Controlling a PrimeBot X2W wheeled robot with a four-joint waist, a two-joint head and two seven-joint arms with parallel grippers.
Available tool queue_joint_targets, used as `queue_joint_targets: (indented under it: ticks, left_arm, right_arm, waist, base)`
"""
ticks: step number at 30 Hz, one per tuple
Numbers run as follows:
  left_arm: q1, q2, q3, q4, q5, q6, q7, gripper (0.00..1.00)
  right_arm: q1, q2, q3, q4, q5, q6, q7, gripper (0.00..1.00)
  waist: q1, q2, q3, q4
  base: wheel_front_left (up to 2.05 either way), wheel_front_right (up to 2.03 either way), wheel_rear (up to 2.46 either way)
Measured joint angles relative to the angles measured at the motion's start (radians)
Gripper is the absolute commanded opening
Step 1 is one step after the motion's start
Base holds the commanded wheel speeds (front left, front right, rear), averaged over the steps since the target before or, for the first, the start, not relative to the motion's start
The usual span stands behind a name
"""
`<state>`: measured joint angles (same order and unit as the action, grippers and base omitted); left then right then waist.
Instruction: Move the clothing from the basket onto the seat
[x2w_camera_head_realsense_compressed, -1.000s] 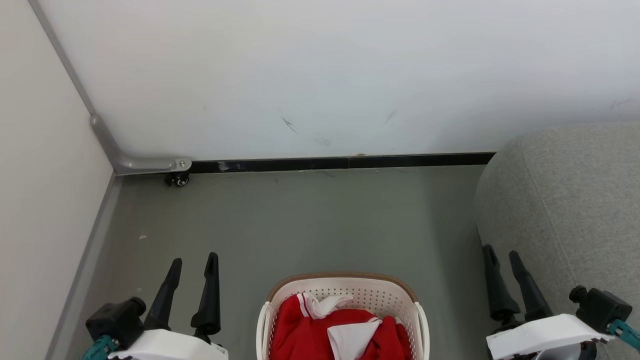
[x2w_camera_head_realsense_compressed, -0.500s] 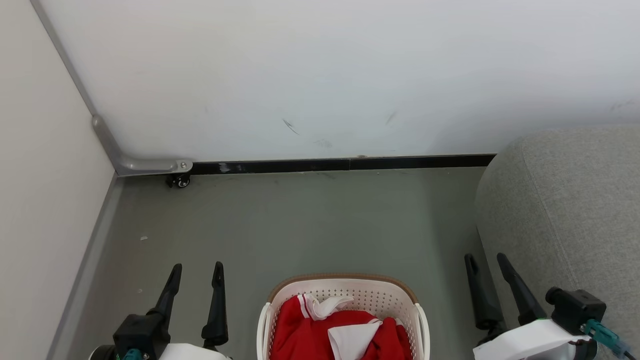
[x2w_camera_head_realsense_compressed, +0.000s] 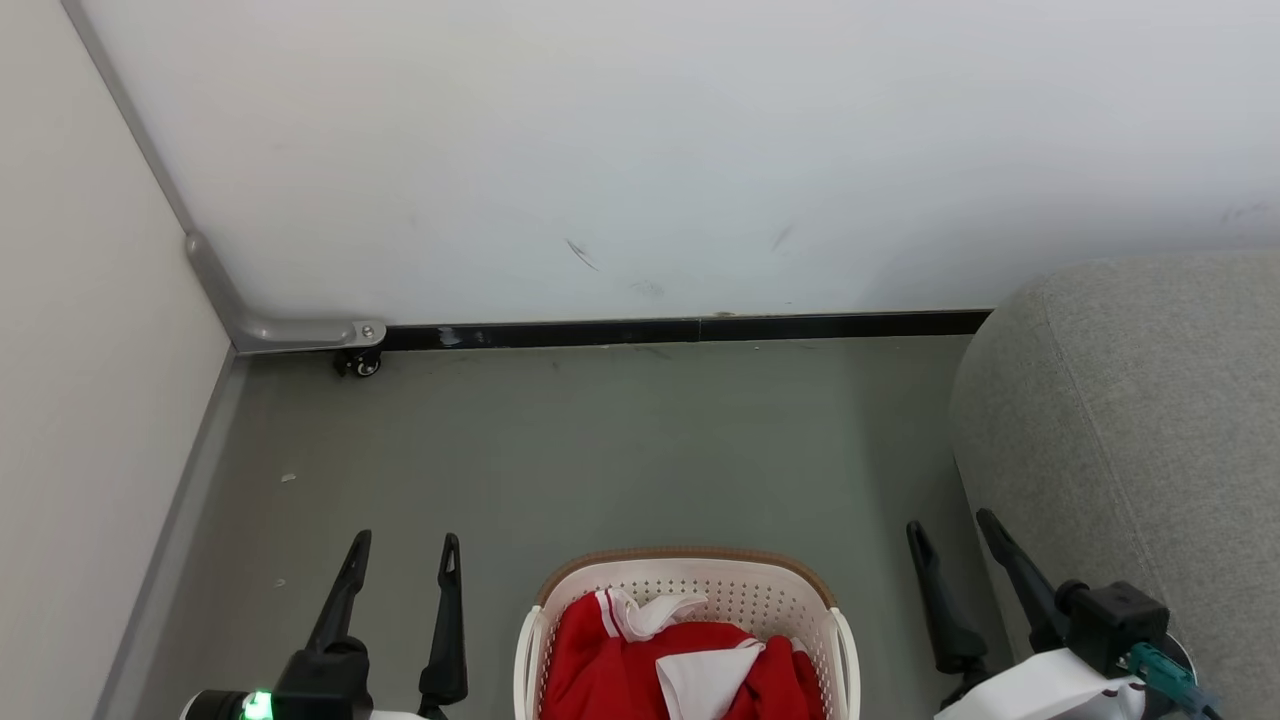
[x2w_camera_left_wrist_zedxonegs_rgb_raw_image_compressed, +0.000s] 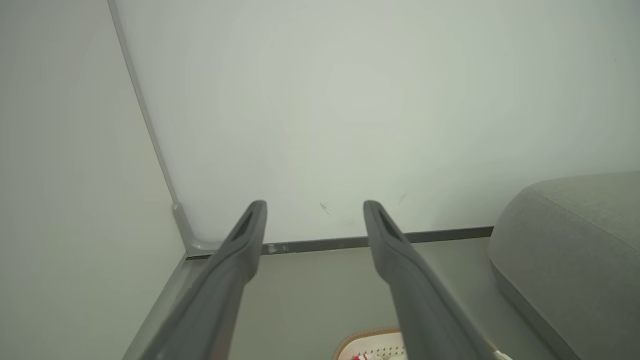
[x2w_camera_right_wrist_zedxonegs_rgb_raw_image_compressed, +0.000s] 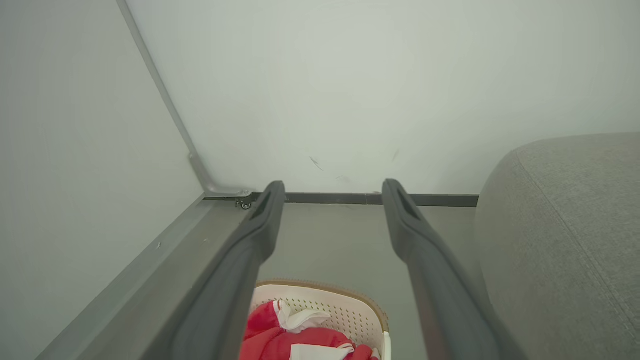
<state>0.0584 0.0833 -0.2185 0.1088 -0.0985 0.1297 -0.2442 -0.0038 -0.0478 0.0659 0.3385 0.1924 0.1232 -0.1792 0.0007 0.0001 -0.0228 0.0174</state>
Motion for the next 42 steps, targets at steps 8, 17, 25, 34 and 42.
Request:
queue_joint_targets:
  ticks: [8, 17, 25, 34, 42]
  left_arm:
    - [0.002, -0.003, 0.004, 0.026, 0.01, 0.008, -0.004, 1.0]
    - [0.002, -0.007, 0.021, 0.053, 0.004, 0.02, -0.004, 1.0]
    - [0.002, -0.01, 0.026, 0.071, 0.004, 0.026, -0.004, 1.0]
    - [0.001, -0.014, 0.034, 0.083, -0.003, 0.029, -0.004, 1.0]
    - [0.001, -0.016, 0.035, 0.086, -0.004, 0.029, -0.004, 1.0]
  right_arm:
    - [0.0, 0.0, 0.007, 0.008, -0.002, 0.0, -0.001, 1.0]
    - [0.0, 0.0, -0.001, 0.016, 0.002, 0.0, 0.0, 1.0]
    - [0.0, 0.0, -0.001, 0.021, 0.019, 0.0, 0.001, 1.0]
    - [0.0, 0.0, -0.003, 0.022, 0.019, 0.0, 0.001, 1.0]
    - [0.0, 0.0, -0.004, 0.023, 0.019, 0.0, 0.001, 1.0]
  waist:
    - [-0.0001, 0.0, 0.001, 0.0]
    - [-0.0001, 0.0, 0.001, -0.002]
    - [-0.0002, 0.0, -0.004, -0.004]
    - [-0.0003, 0.0, -0.015, -0.009]
    - [-0.0003, 0.0, -0.018, -0.011]
  base:
    - [0.0, 0.0, 0.0]
    - [0.0, 0.0, 0.0]
    - [0.0, 0.0, 0.0]
    - [0.0, 0.0, 0.0]
    - [0.0, 0.0, 0.0]
